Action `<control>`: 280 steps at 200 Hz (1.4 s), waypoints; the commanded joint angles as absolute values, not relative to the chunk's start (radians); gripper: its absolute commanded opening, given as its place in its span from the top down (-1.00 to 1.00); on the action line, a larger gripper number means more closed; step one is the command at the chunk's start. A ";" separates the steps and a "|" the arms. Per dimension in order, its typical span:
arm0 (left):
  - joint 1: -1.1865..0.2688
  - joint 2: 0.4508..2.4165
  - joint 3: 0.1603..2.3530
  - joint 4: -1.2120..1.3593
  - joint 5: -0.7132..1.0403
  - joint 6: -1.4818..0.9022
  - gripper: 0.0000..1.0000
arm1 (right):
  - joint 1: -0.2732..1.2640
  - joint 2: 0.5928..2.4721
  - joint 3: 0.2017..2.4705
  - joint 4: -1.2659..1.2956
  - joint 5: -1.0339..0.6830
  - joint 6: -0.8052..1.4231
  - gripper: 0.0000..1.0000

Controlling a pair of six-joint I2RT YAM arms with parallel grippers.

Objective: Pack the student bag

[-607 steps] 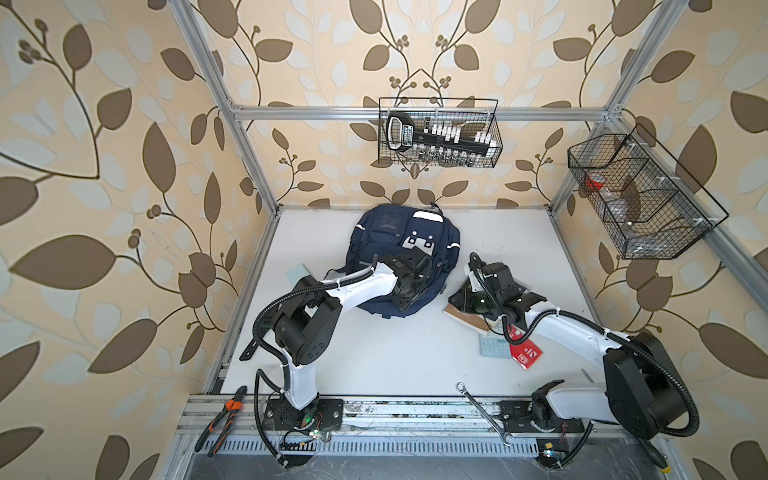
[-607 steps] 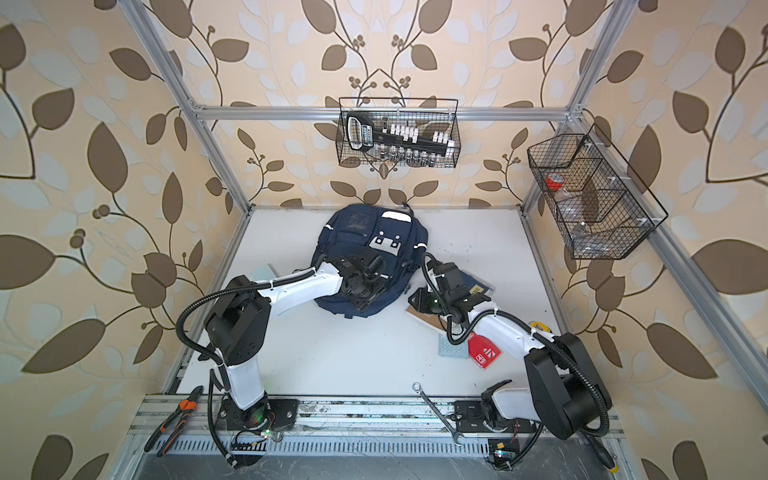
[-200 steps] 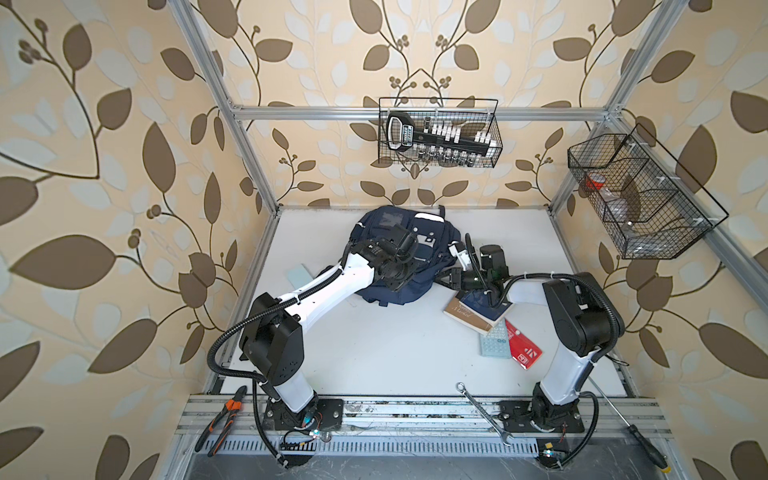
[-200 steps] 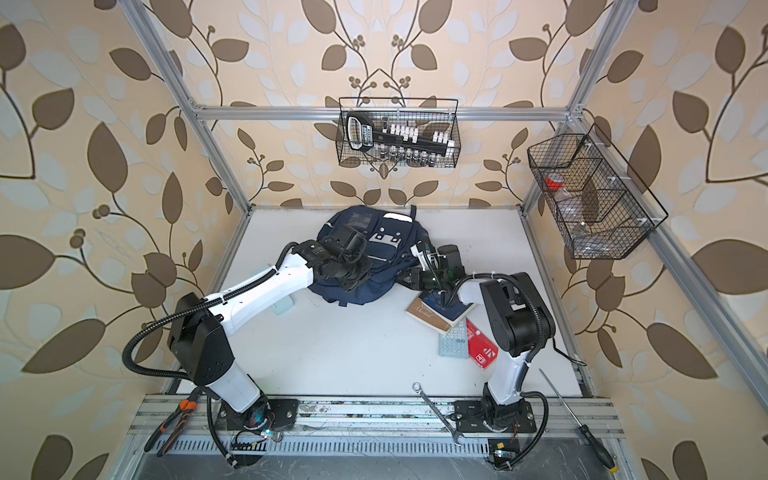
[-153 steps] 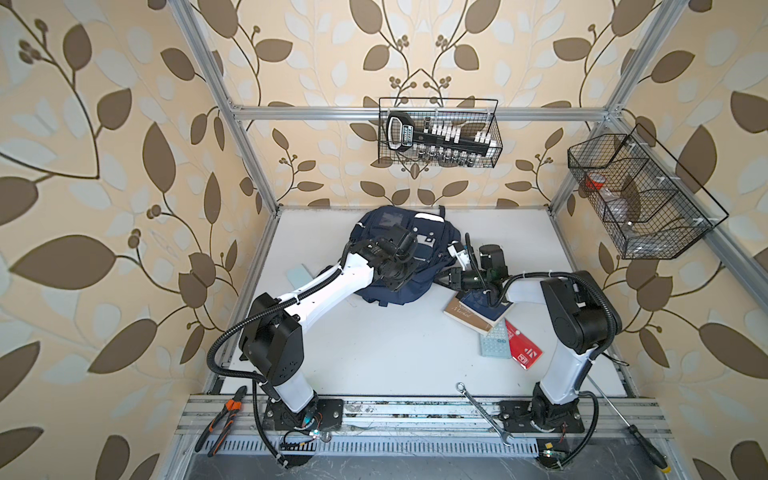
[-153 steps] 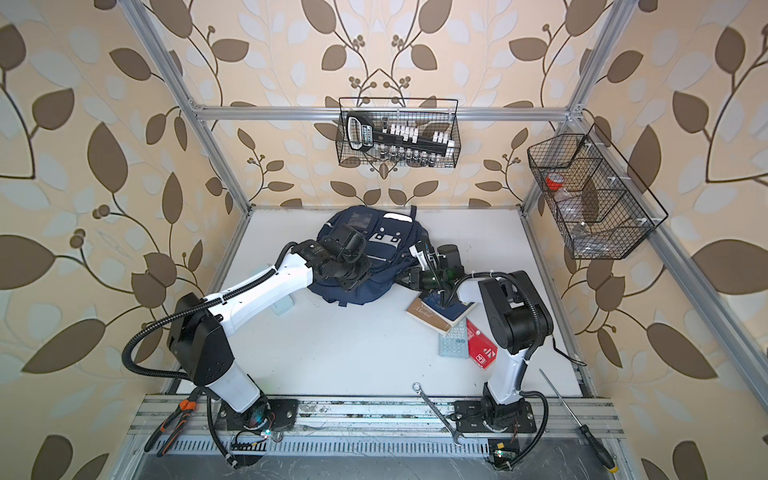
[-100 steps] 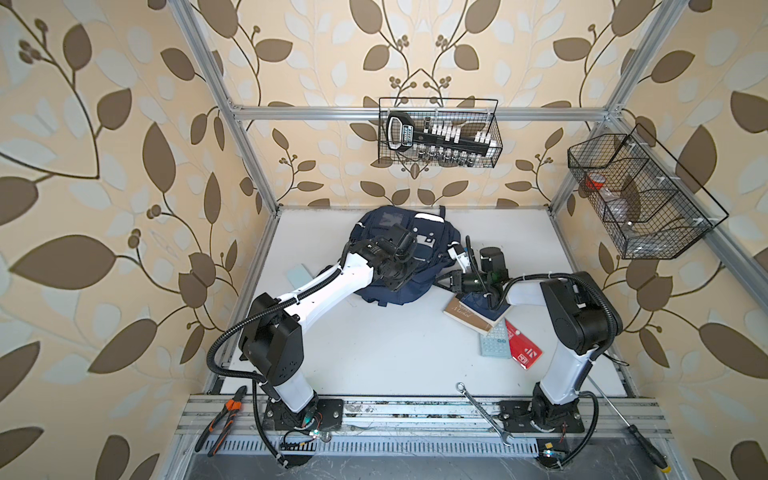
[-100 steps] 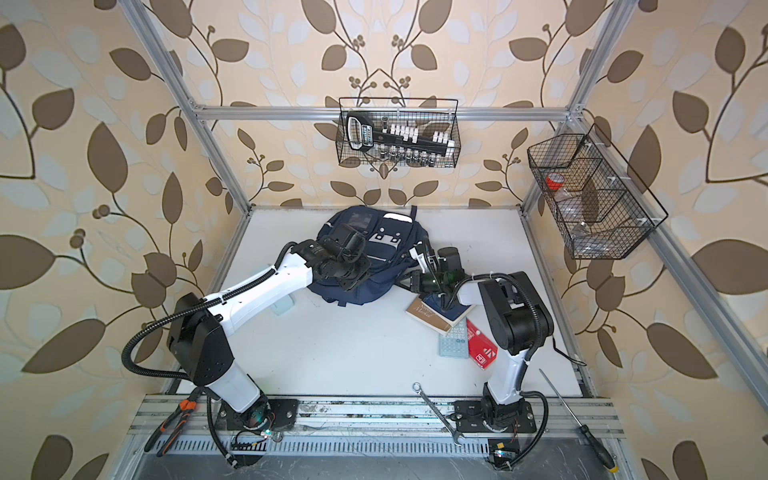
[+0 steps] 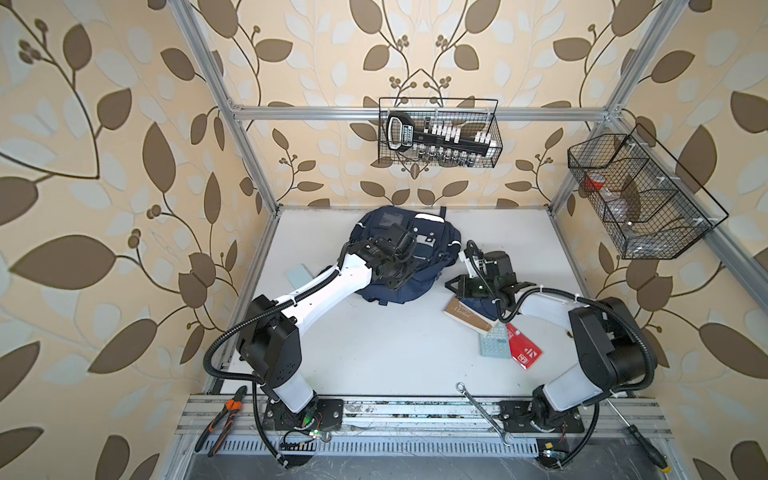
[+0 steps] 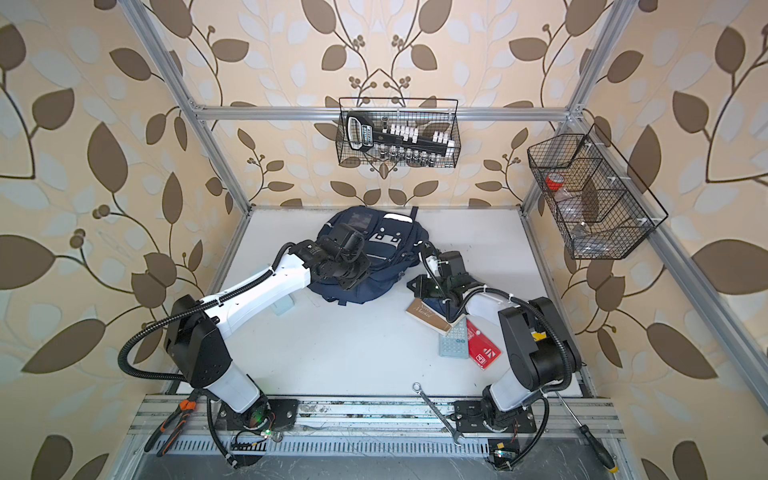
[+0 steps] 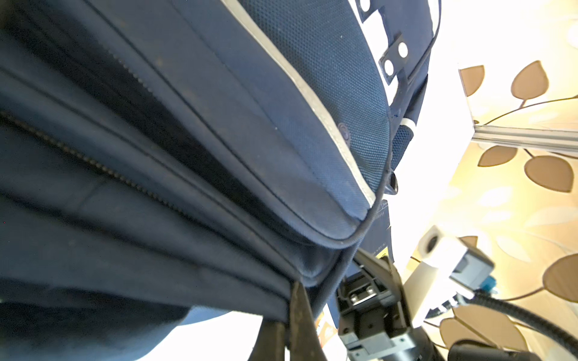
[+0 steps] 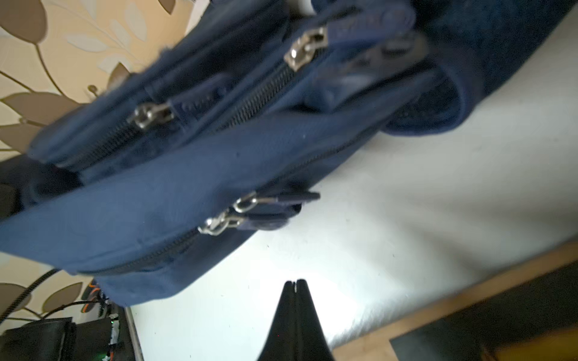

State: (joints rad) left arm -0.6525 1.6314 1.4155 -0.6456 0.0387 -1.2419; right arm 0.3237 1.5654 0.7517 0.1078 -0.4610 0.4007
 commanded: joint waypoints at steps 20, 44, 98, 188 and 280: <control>-0.625 1.552 1.420 -0.641 -0.060 -1.120 1.00 | 0.382 1.464 0.806 -0.088 -0.289 0.416 0.94; -0.618 1.546 1.414 -0.609 -0.005 -1.041 1.00 | 0.349 1.535 0.936 -0.144 -0.321 0.494 -0.27; -0.617 1.496 1.310 -0.535 0.055 -0.941 1.00 | 0.322 1.823 1.249 -0.228 -0.427 0.711 -0.34; -0.614 1.520 1.295 -0.502 0.066 -0.831 1.00 | 0.374 1.750 1.150 -0.259 -0.296 0.831 -0.23; -0.612 1.510 1.535 -0.638 0.122 -0.779 1.00 | 0.402 1.415 0.713 0.221 -0.641 0.565 -0.19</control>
State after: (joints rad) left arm -0.6136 1.5551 1.4292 -0.6453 0.0799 -0.8318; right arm 0.4076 1.3685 0.7448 0.0875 -0.4534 0.6422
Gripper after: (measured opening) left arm 0.047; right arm 0.599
